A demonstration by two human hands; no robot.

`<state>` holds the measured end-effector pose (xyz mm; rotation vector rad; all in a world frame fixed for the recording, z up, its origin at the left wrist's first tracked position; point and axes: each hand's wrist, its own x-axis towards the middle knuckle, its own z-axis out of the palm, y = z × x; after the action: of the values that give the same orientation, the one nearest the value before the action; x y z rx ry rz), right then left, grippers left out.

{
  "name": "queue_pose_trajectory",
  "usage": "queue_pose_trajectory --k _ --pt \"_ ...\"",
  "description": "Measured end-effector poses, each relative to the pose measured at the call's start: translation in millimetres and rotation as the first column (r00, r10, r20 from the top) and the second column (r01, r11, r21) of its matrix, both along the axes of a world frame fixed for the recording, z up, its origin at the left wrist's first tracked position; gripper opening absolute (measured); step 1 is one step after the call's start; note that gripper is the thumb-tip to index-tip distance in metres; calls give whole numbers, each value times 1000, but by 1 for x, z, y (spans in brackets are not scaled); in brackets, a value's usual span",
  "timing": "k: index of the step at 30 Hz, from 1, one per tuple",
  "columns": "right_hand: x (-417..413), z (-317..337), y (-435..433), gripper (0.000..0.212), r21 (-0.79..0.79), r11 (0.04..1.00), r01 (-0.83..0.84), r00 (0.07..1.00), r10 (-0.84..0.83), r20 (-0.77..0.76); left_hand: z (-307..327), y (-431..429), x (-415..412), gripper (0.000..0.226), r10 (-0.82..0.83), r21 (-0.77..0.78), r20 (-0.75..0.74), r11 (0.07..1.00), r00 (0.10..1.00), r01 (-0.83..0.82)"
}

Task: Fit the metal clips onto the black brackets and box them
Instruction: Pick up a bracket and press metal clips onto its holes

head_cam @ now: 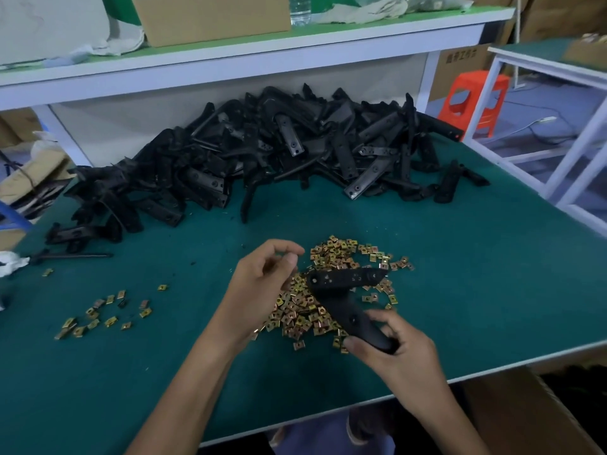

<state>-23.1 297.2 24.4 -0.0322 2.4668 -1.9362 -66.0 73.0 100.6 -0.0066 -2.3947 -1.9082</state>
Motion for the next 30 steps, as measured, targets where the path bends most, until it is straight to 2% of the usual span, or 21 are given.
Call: queue_pose_trajectory --k 4,14,22,30 --pt "0 -1 1 57 -1 1000 -5 1000 5 -22 7 0 3 24 -33 30 22 999 999 32" --pt "1 -9 2 33 35 997 -71 992 74 -102 15 5 2 22 -70 24 87 997 994 69" --pt "-2 -13 2 37 37 997 -74 991 77 -106 15 5 4 20 -107 -52 167 992 980 117" --pt "-7 -10 6 32 -44 993 -108 992 105 -65 15 -1 5 26 -111 -140 135 982 985 129"
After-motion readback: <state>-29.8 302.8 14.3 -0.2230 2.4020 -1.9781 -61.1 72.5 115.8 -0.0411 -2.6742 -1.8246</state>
